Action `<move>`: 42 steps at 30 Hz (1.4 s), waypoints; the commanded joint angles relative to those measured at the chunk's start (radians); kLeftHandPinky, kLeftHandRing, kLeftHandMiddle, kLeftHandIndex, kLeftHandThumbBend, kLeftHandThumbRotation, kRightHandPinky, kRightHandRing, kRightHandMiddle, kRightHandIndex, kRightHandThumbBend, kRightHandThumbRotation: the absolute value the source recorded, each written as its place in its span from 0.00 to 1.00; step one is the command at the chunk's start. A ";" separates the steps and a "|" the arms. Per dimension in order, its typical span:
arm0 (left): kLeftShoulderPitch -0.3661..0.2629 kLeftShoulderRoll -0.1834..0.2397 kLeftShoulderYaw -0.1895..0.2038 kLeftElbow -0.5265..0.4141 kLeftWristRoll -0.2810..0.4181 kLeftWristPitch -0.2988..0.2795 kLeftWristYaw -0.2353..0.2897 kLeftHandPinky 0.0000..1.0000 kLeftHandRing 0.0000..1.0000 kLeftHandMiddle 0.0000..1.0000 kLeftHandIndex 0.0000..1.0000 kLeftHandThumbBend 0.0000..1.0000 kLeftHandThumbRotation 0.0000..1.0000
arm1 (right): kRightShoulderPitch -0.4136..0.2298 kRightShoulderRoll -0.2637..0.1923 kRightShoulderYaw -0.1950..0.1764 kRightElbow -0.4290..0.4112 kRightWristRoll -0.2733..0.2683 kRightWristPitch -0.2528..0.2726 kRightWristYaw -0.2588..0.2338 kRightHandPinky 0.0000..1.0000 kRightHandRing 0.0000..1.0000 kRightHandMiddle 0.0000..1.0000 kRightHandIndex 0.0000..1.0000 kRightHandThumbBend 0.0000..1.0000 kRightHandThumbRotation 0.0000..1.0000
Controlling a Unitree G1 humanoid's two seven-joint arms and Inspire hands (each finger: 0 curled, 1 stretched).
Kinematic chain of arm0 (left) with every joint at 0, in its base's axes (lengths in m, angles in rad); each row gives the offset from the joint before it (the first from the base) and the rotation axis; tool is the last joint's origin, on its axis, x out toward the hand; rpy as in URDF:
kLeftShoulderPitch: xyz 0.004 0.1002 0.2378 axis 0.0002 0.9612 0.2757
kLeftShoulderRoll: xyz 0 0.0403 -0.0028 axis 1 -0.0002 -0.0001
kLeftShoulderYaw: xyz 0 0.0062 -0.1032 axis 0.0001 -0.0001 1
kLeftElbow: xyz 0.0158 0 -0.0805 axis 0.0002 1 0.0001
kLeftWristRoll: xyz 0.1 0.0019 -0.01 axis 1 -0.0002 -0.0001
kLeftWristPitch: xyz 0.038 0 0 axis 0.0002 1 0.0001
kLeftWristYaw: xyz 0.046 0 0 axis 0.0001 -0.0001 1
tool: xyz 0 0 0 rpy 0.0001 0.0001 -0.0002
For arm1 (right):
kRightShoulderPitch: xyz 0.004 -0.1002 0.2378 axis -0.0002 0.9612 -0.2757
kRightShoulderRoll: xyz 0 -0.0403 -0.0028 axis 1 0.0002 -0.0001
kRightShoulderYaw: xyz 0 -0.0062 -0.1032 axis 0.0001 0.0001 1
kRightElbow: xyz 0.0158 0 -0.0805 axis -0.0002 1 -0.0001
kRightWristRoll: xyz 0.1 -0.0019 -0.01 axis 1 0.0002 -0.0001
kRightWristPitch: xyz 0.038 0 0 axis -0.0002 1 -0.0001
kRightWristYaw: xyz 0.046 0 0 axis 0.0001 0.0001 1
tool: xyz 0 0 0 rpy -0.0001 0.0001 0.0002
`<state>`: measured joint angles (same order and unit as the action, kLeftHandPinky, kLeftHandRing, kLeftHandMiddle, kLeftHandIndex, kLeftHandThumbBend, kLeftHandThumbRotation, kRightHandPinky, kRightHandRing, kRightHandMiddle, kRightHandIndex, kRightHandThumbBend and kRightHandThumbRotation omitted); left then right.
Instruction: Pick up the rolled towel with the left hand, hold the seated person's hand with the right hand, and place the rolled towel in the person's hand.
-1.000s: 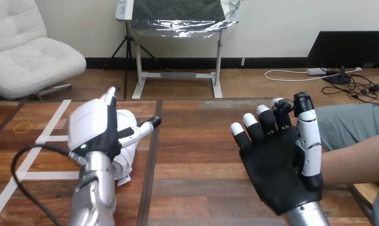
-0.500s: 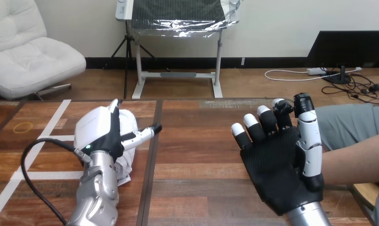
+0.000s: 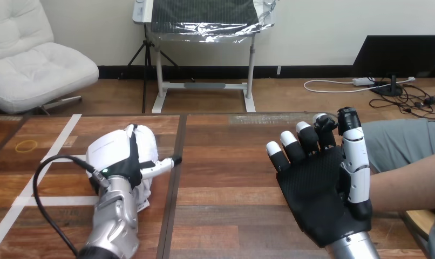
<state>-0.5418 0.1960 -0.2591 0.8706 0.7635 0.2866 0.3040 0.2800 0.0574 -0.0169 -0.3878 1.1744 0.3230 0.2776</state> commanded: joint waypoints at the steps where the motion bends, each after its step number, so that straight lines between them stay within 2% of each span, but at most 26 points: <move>1: -0.136 0.038 -0.058 0.084 0.040 0.010 0.039 0.93 0.92 0.95 0.95 0.90 0.75 | 0.069 0.050 0.000 -0.011 0.021 -0.005 0.006 0.15 0.23 0.32 0.34 0.54 0.28; 9: -0.172 0.055 -0.109 0.173 0.063 0.020 0.065 0.97 0.94 0.97 0.97 0.91 0.76 | 0.071 0.046 -0.002 -0.010 0.009 -0.013 0.022 0.15 0.23 0.32 0.34 0.53 0.29; 16: -0.195 0.073 -0.155 0.229 0.075 0.034 0.090 0.98 0.95 0.98 0.98 0.91 0.76 | 0.071 0.049 -0.005 -0.014 0.023 -0.004 0.009 0.15 0.23 0.32 0.34 0.54 0.29; 25: -0.202 0.110 -0.202 0.247 0.095 0.037 0.088 0.99 0.97 0.98 0.98 0.89 0.78 | 0.070 0.053 -0.002 -0.019 0.026 0.000 -0.009 0.15 0.23 0.32 0.34 0.54 0.28; 29: -0.203 0.124 -0.215 0.253 0.099 0.038 0.082 1.00 0.97 0.98 0.99 0.88 0.79 | 0.068 0.049 0.001 -0.019 0.017 0.000 -0.010 0.15 0.23 0.32 0.34 0.54 0.28; 32: -0.203 0.133 -0.221 0.257 0.094 0.042 0.081 1.00 0.97 0.98 0.99 0.88 0.79 | 0.065 0.042 0.005 -0.018 -0.012 -0.009 -0.003 0.15 0.23 0.32 0.33 0.54 0.30; 42: -0.181 0.172 -0.234 0.254 0.089 0.043 0.070 1.00 0.98 0.98 0.98 0.88 0.79 | 0.062 0.056 0.009 -0.011 -0.062 -0.033 0.014 0.13 0.21 0.30 0.33 0.56 0.31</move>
<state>-0.6586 0.3275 -0.4702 1.1253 0.8370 0.3256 0.3704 0.2817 0.0579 -0.0248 -0.3879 1.1229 0.3178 0.2705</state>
